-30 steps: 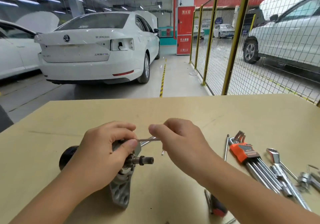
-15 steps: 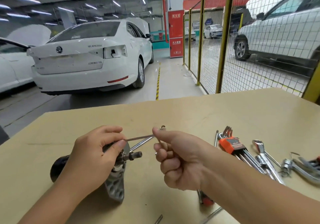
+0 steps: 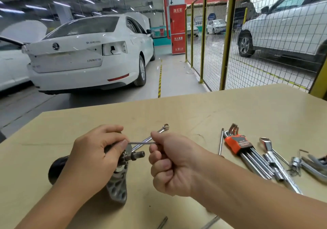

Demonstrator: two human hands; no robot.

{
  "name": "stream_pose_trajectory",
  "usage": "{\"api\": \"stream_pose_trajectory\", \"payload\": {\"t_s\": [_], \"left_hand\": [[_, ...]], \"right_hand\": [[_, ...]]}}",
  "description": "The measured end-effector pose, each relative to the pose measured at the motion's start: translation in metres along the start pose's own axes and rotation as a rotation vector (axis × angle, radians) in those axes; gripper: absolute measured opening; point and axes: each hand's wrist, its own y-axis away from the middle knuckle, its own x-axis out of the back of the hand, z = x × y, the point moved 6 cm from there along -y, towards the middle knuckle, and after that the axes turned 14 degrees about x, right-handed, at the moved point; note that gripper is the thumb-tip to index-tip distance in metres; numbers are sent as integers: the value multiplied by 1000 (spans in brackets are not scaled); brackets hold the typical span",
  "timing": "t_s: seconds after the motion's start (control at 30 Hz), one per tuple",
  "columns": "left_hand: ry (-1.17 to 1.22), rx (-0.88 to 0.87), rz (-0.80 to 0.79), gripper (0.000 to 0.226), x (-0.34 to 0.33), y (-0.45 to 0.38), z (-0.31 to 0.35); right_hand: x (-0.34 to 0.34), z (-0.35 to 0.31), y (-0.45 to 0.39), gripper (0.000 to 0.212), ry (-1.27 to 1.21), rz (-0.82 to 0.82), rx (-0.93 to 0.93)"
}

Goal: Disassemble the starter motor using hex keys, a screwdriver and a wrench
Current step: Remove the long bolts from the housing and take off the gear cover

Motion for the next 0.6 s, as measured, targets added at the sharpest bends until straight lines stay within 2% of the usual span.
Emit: {"api": "stream_pose_trajectory", "payload": {"t_s": [0.1, 0.17, 0.3, 0.37, 0.43, 0.53, 0.6], "left_hand": [[7, 13, -16, 31, 0, -2, 0], [5, 10, -1, 31, 0, -1, 0], [55, -21, 36, 8, 10, 0, -6], [110, 21, -46, 41, 19, -4, -21], [60, 48, -154, 61, 26, -9, -37], [-38, 19, -365, 63, 22, -7, -46], [-38, -8, -432, 70, 21, -5, -47]], "right_hand": [[3, -2, -3, 58, 121, 8, 83], [7, -7, -7, 52, 281, 24, 201], [10, -26, -16, 49, 705, 10, 521], [11, -34, -18, 52, 872, 12, 636], [12, -37, -20, 54, 940, 14, 689], [16, -35, -23, 56, 905, 23, 661], [17, -29, -23, 53, 806, 8, 575]]}}
